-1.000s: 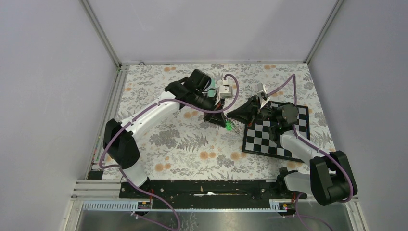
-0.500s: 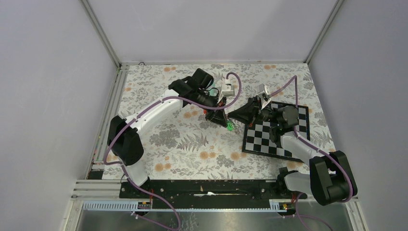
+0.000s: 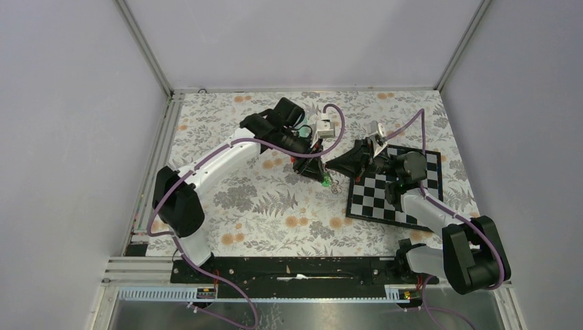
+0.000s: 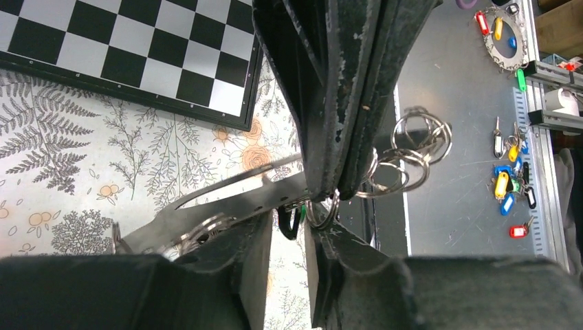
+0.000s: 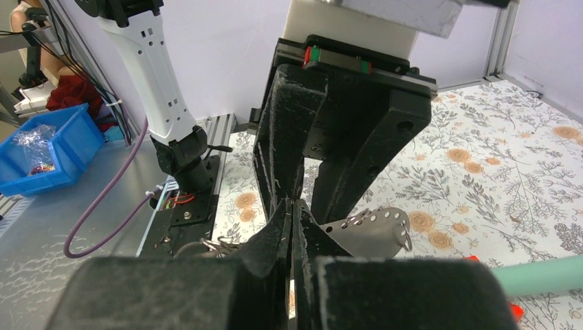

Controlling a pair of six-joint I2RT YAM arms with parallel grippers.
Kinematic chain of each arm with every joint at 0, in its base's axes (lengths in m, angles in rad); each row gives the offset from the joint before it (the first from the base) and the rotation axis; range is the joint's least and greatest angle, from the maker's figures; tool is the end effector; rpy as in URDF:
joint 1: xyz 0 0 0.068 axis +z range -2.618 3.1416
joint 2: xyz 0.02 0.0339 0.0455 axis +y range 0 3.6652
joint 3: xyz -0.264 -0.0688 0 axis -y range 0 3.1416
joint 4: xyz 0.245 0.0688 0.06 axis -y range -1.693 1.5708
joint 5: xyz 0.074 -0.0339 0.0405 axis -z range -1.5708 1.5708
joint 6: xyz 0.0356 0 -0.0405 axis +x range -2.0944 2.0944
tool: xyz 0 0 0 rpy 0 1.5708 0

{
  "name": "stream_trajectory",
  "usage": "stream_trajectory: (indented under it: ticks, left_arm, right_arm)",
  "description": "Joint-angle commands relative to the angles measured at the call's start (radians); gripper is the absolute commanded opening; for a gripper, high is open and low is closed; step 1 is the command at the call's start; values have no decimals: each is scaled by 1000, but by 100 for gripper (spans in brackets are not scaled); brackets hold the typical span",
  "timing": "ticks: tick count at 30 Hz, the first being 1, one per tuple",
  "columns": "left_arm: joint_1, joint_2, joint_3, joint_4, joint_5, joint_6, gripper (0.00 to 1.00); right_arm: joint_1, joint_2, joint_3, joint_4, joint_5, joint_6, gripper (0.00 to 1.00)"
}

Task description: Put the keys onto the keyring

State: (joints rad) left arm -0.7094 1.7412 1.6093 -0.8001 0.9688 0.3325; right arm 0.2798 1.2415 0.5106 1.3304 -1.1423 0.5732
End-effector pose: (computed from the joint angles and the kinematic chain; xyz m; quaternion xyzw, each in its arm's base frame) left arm 0.2629 -0.2644 0.3253 0.5450 0.6560 -0.4864 0.1901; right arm 0.2125 0.0948 0.2945 -0.4156 0.4584 0.5375 0.5730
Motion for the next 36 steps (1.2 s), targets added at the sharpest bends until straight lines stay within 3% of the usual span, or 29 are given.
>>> stream_trajectory:
  ticks: [1,8,25,28,36]
  left_arm:
    - [4,-97,-6,52,-23,38,30]
    - [8,-125,17,52,-22,67,34]
    - [7,-117,45,92,-30,78,33]
    - [7,-108,51,93,-17,74,27]
    - [7,-112,34,94,-18,83,0]
  right_arm:
    - [7,-30,15,66,6,-29,0]
    - [7,-29,16,44,-1,-38,0]
    - [7,-23,16,4,-14,-56,0]
    - [7,-23,15,0,-14,-58,0]
    - [8,-27,14,-5,-13,-65,0]
